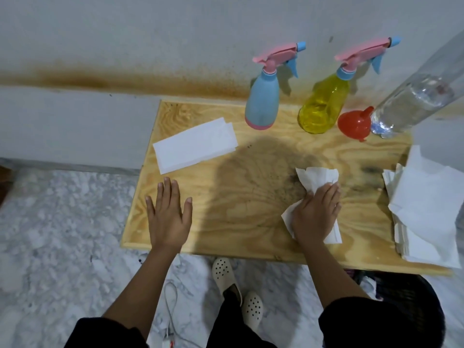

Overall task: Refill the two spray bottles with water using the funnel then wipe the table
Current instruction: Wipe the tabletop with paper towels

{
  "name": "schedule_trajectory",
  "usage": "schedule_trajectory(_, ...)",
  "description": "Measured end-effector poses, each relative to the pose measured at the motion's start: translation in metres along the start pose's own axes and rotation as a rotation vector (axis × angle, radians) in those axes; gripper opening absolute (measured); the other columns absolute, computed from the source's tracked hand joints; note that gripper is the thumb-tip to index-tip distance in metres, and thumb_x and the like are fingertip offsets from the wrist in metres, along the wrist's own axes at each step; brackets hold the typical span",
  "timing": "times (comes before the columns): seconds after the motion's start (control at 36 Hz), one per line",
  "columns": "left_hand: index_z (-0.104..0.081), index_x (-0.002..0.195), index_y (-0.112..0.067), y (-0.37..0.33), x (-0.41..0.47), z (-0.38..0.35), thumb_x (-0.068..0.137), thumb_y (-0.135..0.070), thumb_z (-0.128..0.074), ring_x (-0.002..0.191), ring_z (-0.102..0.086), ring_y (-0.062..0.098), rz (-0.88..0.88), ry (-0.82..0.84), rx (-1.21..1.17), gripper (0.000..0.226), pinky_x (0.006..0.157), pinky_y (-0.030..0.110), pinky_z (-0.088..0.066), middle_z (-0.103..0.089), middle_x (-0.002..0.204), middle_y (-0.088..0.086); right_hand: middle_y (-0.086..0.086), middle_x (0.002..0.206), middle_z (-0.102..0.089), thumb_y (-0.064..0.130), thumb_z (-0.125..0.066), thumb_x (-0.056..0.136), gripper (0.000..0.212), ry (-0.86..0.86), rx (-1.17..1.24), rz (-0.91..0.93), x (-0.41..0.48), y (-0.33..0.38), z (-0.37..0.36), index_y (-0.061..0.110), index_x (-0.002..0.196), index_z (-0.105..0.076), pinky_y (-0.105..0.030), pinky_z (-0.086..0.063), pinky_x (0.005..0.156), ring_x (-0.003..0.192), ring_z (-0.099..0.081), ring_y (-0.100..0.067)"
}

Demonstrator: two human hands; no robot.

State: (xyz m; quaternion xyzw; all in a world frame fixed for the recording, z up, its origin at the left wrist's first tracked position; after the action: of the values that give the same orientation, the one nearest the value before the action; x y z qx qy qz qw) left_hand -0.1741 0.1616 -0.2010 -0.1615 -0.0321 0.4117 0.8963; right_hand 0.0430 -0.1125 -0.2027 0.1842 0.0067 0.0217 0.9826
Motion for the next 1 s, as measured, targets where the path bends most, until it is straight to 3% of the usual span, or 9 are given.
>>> schedule_trajectory(0.19,-0.014,0.151,-0.016,-0.001,0.0,0.001,0.091,-0.057,-0.008,0.144,0.007,0.008,0.004,-0.001,0.001,0.072,0.117,0.039,0.01,-0.003,0.159,-0.002,-0.023,0.154,-0.02,0.031,-0.021,0.098,0.06,0.004,0.028,-0.002,0.019,0.032,-0.006,-0.007,0.144,-0.02,-0.045,-0.011,0.116,0.144,-0.017,-0.033)
schedule_trajectory(0.31,-0.013,0.151,-0.016,-0.001,0.0,0.001,0.092,-0.056,-0.009,0.145,0.007,0.01,0.007,0.01,0.003,0.071,0.117,0.039,0.01,-0.002,0.159,-0.002,-0.024,0.152,-0.022,0.035,-0.014,0.093,0.066,0.052,0.006,0.169,0.021,0.072,-0.021,-0.006,0.144,-0.021,-0.046,-0.014,0.115,0.143,-0.02,-0.034)
schedule_trajectory(0.44,-0.005,0.151,-0.018,0.002,0.0,0.001,0.091,-0.059,-0.006,0.144,0.014,0.007,0.023,0.041,-0.008,0.072,0.116,0.034,0.014,0.007,0.158,-0.005,-0.016,0.156,-0.016,0.021,-0.028,0.101,0.053,0.135,0.027,0.295,0.015,0.134,-0.046,0.001,0.148,-0.015,-0.041,-0.008,0.117,0.145,-0.014,-0.027)
schedule_trajectory(0.67,0.001,0.15,-0.016,0.023,0.012,0.01,0.084,-0.066,-0.002,0.139,0.019,0.004,0.143,0.021,-0.043,0.083,0.115,0.031,0.013,0.011,0.156,-0.005,-0.012,0.155,-0.023,0.019,-0.025,0.102,0.048,0.134,0.418,0.292,0.013,0.207,-0.054,0.002,0.146,-0.022,-0.031,-0.009,0.117,0.144,-0.021,-0.023)
schedule_trajectory(0.75,0.004,0.15,-0.018,0.034,0.024,0.015,0.084,-0.069,-0.003,0.14,0.02,0.003,0.151,0.014,-0.037,0.084,0.115,0.031,0.016,0.015,0.155,-0.008,-0.013,0.156,-0.02,0.033,-0.021,0.095,0.06,0.176,0.45,0.369,0.007,0.236,-0.066,0.003,0.147,-0.019,-0.029,-0.009,0.116,0.145,-0.019,-0.024)
schedule_trajectory(0.89,0.009,0.149,-0.02,0.042,0.038,0.02,0.083,-0.07,-0.002,0.138,0.024,0.002,0.135,0.021,-0.018,0.084,0.108,0.026,0.027,0.02,0.151,-0.011,-0.021,0.157,0.002,0.07,-0.026,0.086,0.093,0.221,0.124,0.437,-0.003,0.267,-0.093,0.008,0.149,0.001,-0.038,0.002,0.118,0.146,0.001,-0.03)
schedule_trajectory(1.0,0.009,0.149,-0.018,0.043,0.039,0.018,0.083,-0.069,-0.002,0.138,0.024,0.003,0.135,0.016,-0.001,0.084,0.11,0.026,0.024,0.021,0.151,-0.009,-0.024,0.156,0.005,0.075,-0.037,0.08,0.106,0.217,0.026,0.476,-0.002,0.283,-0.103,0.004,0.148,0.004,-0.041,0.005,0.118,0.146,0.005,-0.033)
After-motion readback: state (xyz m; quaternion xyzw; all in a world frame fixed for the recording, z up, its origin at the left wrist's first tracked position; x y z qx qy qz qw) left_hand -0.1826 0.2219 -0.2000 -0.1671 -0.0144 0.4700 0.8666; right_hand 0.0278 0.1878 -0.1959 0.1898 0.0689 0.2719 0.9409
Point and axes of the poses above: each hand's wrist, its own x-axis towards the middle knuckle, its own z-axis out of the back of the hand, y = z × x, the point moved 8 cm from there along x, towards the middle knuckle
